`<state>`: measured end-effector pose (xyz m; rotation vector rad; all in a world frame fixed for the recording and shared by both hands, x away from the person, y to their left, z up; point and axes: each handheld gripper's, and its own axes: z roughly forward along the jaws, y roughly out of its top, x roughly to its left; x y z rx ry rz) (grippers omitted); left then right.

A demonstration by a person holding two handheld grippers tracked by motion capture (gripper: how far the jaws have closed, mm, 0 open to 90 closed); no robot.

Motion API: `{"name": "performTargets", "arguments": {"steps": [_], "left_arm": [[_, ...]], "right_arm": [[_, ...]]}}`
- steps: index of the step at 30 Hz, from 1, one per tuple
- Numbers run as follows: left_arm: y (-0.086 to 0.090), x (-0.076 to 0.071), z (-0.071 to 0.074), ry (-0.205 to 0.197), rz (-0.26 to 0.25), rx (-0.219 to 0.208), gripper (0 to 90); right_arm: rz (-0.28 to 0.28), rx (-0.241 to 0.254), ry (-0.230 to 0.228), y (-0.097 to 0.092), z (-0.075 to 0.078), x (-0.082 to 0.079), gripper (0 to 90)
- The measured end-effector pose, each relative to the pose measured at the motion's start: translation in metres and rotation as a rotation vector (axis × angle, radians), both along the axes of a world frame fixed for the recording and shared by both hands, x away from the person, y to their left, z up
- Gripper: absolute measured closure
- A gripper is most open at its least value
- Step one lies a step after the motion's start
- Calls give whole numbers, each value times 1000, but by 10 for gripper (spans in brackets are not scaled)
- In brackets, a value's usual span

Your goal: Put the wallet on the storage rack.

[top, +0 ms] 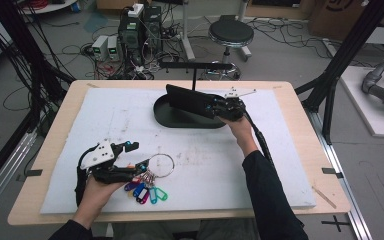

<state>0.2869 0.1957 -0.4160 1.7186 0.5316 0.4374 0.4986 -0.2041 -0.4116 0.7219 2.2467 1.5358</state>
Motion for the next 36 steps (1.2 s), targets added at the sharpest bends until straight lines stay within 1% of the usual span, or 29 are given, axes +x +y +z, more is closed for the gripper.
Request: {"name": "performTargets", "arguments": {"steps": [3, 6, 9, 10, 11, 14, 15, 16, 18, 20, 21, 22, 23, 24, 27, 28, 29, 32, 34, 36], "left_arm": [[0, 0, 0, 1, 1, -3, 295], [1, 0, 0, 0, -4, -3, 295], [1, -1, -1, 0, -5, -4, 295], [1, -1, -1, -1, -3, -6, 295], [2, -1, -1, -2, -5, -5, 295], [2, -1, -1, -2, -6, -5, 295], [2, -2, -1, -1, -7, -5, 295], [2, -2, -1, -3, -9, -5, 296], [2, -2, -1, -3, -9, -3, 295], [2, -2, -1, -3, -7, -5, 295], [1, -2, -1, -2, -7, -6, 295], [2, -2, -1, -2, -7, -4, 295], [1, -2, -1, -2, -10, -3, 295], [1, -2, -1, -2, -10, -2, 296], [1, -2, -1, -3, -11, -1, 295], [1, -3, -1, -3, -9, 0, 295], [1, -3, -1, -4, -10, 1, 295], [1, -2, -1, -3, -11, 1, 295], [1, -2, -1, -4, -12, 3, 295], [1, -3, -1, -3, -13, 4, 295]], "right_arm": [[-7, 0, -8, 2, -1, 2, 763], [-10, 12, -18, 4, -6, 4, 763], [-11, -2, -19, 5, -8, 4, 762], [-13, -5, -12, 6, -11, 5, 761], [-12, 3, -8, 5, -12, 6, 761], [-14, 3, -12, 4, -13, 7, 758], [-12, -9, -15, 4, -13, 7, 755], [-21, -29, -9, 2, -14, 8, 749], [-26, -36, -10, 2, -14, 8, 746], [-37, -74, 0, 0, -15, 9, 733], [-49, -93, 13, -2, -16, 10, 725], [-49, -93, 13, -2, -16, 10, 725], [-55, -105, 18, -3, -16, 10, 721], [-73, -119, 27, -3, -17, 10, 708], [-90, -144, 26, -3, -17, 10, 690], [-90, -144, 26, -3, -17, 10, 690], [-108, -171, 27, -3, -17, 10, 673], [-117, -175, 25, -3, -16, 10, 649], [-139, -178, 23, -3, -15, 9, 623], [-174, -182, 14, -3, -12, 8, 573]]}}
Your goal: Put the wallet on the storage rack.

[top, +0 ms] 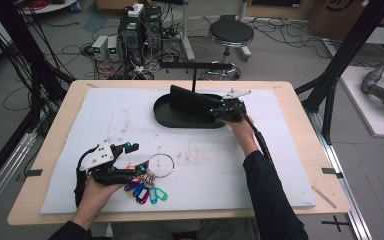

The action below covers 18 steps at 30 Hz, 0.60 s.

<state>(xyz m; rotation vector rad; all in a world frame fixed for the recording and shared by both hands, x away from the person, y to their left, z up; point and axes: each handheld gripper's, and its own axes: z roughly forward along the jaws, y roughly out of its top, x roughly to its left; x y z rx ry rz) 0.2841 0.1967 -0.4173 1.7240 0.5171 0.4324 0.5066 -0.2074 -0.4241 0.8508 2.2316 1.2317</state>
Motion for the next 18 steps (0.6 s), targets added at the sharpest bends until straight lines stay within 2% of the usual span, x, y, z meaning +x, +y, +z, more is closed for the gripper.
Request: {"name": "performTargets", "arguments": {"steps": [5, 6, 9, 14, 18], "left_arm": [[0, 0, 0, 0, -1, 4, 295], [0, 0, 0, -1, -1, 5, 295], [0, 0, 0, -3, -1, 6, 295], [0, 0, -1, -3, 2, 13, 295], [-1, 0, 0, -4, 1, 18, 295]], "right_arm": [[-28, 3, -7, -5, 5, -2, 518], [-42, 2, -28, -7, 8, -6, 487], [-60, 2, -31, -11, 13, -9, 436], [-56, -18, -56, -16, 22, -14, 416], [-61, -1, -72, -21, 31, -20, 388]]}}
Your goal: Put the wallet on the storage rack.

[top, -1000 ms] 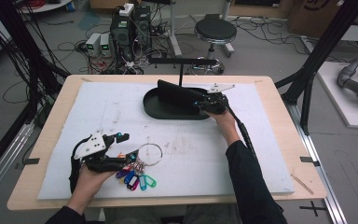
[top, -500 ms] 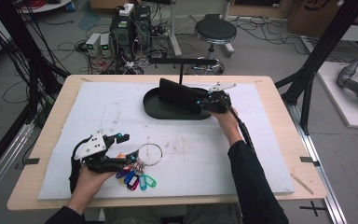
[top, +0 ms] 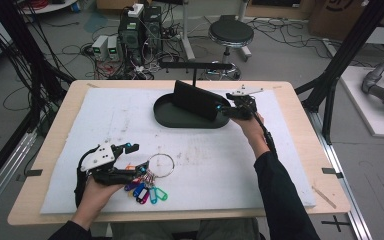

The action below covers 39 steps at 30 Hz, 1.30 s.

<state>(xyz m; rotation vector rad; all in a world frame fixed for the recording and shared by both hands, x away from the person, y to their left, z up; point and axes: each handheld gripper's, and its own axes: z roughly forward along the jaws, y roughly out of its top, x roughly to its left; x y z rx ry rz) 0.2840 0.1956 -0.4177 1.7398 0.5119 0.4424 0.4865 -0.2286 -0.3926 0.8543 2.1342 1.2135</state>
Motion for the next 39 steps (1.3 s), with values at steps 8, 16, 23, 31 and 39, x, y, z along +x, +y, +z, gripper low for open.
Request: {"name": "performTargets", "arguments": {"steps": [8, 16, 23, 31, 39], "left_arm": [[1, 2, 0, 0, 17, 4, 293], [2, 7, -3, 4, 75, 18, 284], [-3, 7, -5, 7, 125, 44, 251], [1, 8, -6, 15, 147, 52, 237], [0, 11, -6, 9, 149, 53, 237]], "right_arm": [[39, 61, 22, -16, 22, -22, 337], [52, 109, -43, -49, 35, -69, 333], [19, 160, -37, -80, 27, -102, 309], [-9, 228, -12, -104, 14, -132, 275], [-53, 227, 13, -114, -1, -143, 230]]}}
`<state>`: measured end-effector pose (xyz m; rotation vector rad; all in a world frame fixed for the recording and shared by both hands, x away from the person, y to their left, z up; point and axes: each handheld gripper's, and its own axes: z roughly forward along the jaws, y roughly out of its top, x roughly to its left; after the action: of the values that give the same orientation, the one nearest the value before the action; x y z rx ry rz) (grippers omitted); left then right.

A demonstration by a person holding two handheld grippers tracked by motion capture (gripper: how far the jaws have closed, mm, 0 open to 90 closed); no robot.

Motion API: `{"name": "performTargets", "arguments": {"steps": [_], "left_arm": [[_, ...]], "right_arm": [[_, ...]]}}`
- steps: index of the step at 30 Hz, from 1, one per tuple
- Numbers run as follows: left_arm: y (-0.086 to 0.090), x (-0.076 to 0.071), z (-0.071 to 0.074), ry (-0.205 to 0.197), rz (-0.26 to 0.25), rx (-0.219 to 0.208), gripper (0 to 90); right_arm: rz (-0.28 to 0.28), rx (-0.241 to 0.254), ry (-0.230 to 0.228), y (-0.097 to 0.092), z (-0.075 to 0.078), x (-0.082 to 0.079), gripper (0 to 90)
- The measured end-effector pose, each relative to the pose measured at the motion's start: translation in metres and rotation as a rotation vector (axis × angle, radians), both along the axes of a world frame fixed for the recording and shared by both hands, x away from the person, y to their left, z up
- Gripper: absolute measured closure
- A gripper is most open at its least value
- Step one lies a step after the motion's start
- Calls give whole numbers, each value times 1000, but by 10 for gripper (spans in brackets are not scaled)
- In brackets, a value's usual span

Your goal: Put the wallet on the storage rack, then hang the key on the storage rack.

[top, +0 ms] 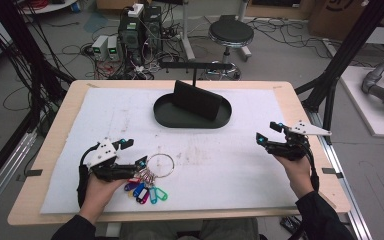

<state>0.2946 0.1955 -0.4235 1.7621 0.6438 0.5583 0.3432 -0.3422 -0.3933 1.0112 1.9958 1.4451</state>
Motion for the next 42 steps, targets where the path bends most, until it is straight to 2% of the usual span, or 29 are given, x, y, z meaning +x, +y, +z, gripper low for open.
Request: {"name": "performTargets", "arguments": {"steps": [5, 9, 12, 15, 19, 25, 30, 32, 37, 42], "left_arm": [[-1, 0, 0, -1, -2, 4, 237], [-1, 1, 1, -7, 3, 8, 237], [0, 3, 2, -9, 11, -8, 237], [1, 6, 2, 20, 16, -31, 226], [2, 7, 3, 28, 36, -41, 218], [6, 13, 5, 50, 59, -91, 221], [7, 17, 5, 65, 84, -103, 215], [5, 21, 5, 80, 87, -102, 215], [-4, 30, -3, 140, 61, -52, 272], [-16, 36, -8, 178, 52, 21, 414]], "right_arm": [[-7, -2, -7, -2, -3, -5, 230], [-28, -16, 4, -7, -5, -8, 230], [-36, -7, -6, -8, -3, -9, 230], [-44, -8, -15, -11, -1, -10, 227], [-44, -12, 1, -13, -3, -9, 216], [-36, -32, -1, -14, -6, -8, 215], [-34, -30, -6, -17, -7, -10, 216], [-36, -29, -5, -17, -7, -10, 216], [-43, -40, -3, -19, -9, -11, 217], [-57, -44, 4, -23, -11, -10, 218]]}}
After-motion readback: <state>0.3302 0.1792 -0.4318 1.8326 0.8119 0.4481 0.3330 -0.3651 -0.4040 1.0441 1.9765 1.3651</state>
